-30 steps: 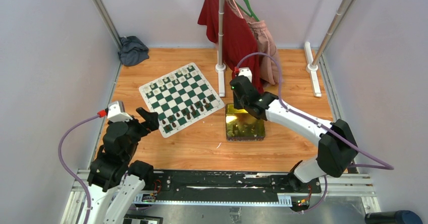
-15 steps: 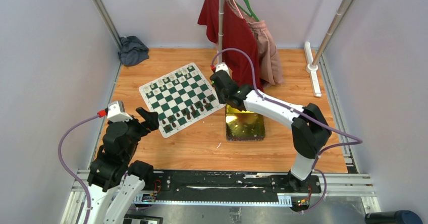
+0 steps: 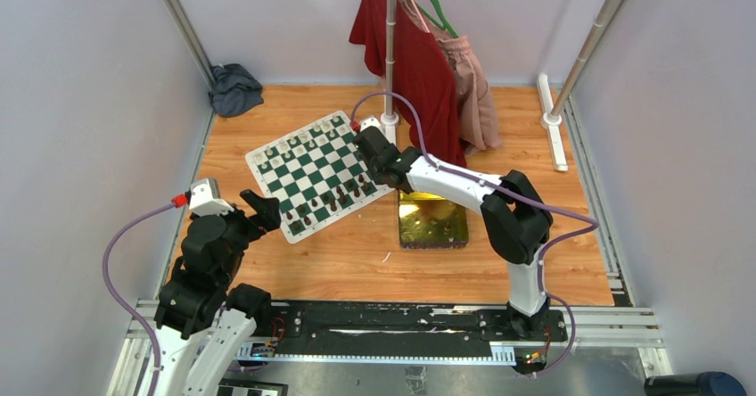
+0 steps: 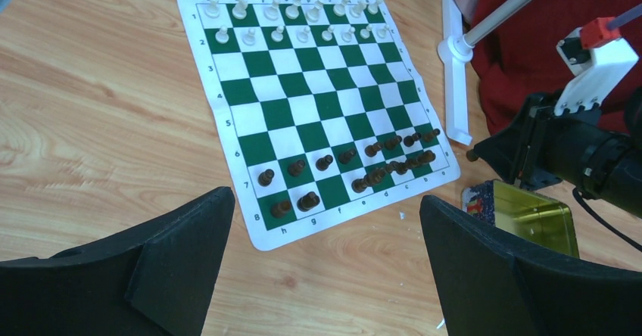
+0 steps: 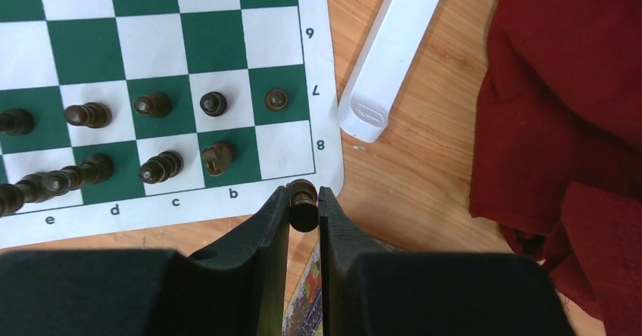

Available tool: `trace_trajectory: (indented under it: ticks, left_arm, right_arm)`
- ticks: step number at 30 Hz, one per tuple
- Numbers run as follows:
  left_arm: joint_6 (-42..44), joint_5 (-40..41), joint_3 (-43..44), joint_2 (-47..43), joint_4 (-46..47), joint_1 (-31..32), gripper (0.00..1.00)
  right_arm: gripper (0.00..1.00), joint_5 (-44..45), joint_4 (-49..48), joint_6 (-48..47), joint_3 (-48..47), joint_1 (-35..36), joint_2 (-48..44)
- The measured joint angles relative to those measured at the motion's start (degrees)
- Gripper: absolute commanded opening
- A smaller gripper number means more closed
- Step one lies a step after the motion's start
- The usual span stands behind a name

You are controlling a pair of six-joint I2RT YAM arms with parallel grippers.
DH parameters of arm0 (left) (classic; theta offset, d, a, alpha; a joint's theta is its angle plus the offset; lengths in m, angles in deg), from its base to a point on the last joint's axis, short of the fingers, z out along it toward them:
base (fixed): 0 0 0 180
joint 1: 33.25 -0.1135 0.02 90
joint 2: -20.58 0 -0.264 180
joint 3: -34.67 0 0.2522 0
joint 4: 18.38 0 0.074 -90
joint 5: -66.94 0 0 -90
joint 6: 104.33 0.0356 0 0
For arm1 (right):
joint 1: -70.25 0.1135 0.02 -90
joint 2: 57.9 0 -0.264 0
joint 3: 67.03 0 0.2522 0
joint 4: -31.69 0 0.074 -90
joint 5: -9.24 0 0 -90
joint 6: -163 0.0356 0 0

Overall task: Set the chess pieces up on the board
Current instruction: Place the chess piece on the chessboard.

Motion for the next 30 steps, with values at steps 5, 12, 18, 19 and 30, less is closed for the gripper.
trace_trajectory:
  ticks: [5, 12, 18, 19, 30]
  left_arm:
    - [0.0, 0.0, 0.0, 0.0, 0.0, 0.0, 1.00]
    - [0.0, 0.0, 0.0, 0.0, 0.0, 0.0, 1.00]
    - [0.0, 0.0, 0.0, 0.0, 0.0, 0.0, 1.00]
    - [0.0, 0.0, 0.0, 0.0, 0.0, 0.0, 1.00]
    - [0.0, 0.0, 0.0, 0.4, 0.0, 0.0, 1.00]
  right_arm:
    - [0.00, -0.1, -0.3, -1.0, 0.0, 0.0, 1.7]
    - [0.00, -0.3, -2.5, -1.9, 0.0, 0.0, 3.8]
    - [0.00, -0.6, -3.4, -2.7, 0.0, 0.0, 5.2]
    - [0.00, -0.7, -3.5, -2.7, 0.0, 0.0, 5.3]
    - [0.00, -1.3, -5.6, -3.6, 0.0, 0.1, 7.1]
